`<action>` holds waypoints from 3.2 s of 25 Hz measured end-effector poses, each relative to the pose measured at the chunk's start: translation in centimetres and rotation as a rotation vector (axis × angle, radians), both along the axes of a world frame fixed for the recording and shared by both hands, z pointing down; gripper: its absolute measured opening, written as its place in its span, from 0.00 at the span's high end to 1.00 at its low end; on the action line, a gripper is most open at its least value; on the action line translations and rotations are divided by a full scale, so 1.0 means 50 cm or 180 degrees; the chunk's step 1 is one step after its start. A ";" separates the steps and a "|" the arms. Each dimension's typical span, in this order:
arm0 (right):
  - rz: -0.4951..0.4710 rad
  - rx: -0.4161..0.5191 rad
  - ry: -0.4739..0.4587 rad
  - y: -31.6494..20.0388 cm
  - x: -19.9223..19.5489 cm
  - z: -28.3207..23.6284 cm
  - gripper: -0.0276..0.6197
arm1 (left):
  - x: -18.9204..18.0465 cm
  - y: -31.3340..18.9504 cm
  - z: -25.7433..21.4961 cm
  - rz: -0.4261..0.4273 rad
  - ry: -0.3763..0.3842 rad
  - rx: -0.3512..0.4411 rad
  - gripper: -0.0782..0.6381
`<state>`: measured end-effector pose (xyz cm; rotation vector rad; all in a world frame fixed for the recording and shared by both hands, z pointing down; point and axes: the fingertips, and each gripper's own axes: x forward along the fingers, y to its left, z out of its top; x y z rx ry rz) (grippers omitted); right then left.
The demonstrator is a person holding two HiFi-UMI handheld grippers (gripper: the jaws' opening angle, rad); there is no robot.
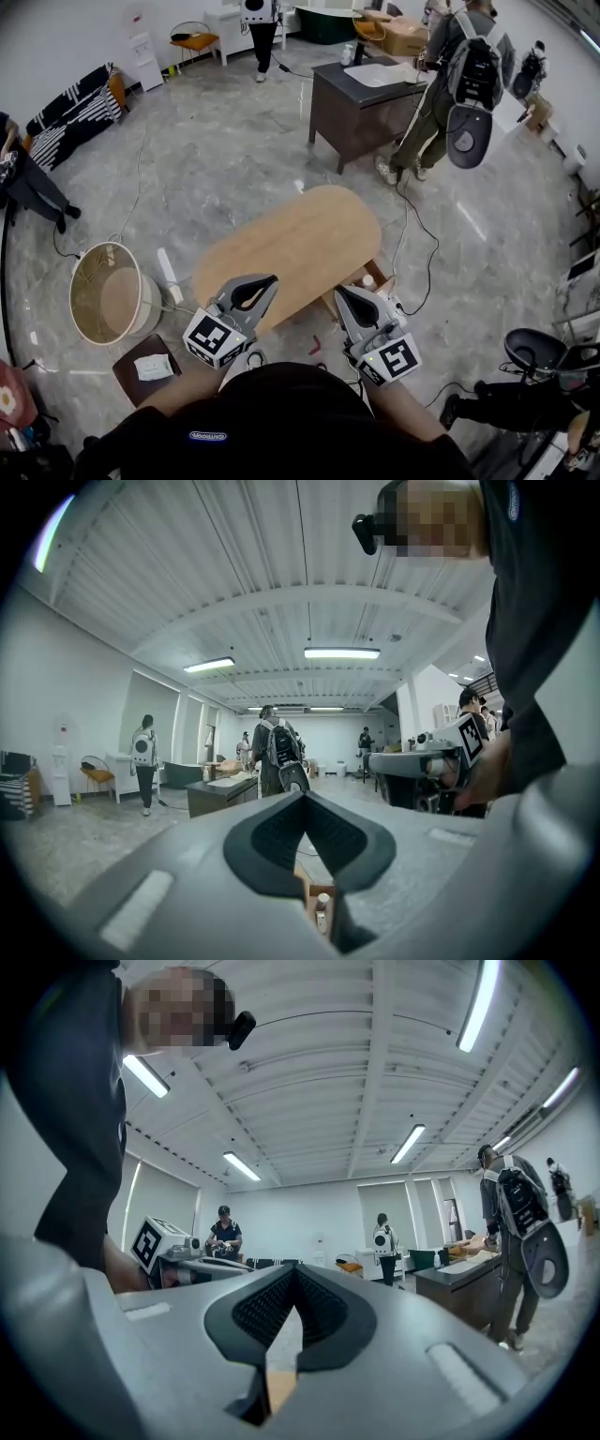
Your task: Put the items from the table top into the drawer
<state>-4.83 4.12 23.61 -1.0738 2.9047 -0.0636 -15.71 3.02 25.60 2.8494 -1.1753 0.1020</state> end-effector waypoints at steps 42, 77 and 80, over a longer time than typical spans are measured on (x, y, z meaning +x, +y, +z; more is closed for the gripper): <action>0.0220 -0.0223 -0.0149 0.000 0.135 0.049 0.86 | 0.126 -0.009 0.026 0.0108 0.0042 -0.0108 0.89; 0.0017 -0.0188 -0.0188 -0.010 0.207 0.047 0.91 | 0.196 -0.005 0.024 -0.0093 0.0061 -0.0108 0.89; -0.0007 -0.0149 -0.0045 -0.006 0.200 0.049 0.91 | 0.200 -0.007 0.023 -0.0073 0.0048 -0.0100 0.89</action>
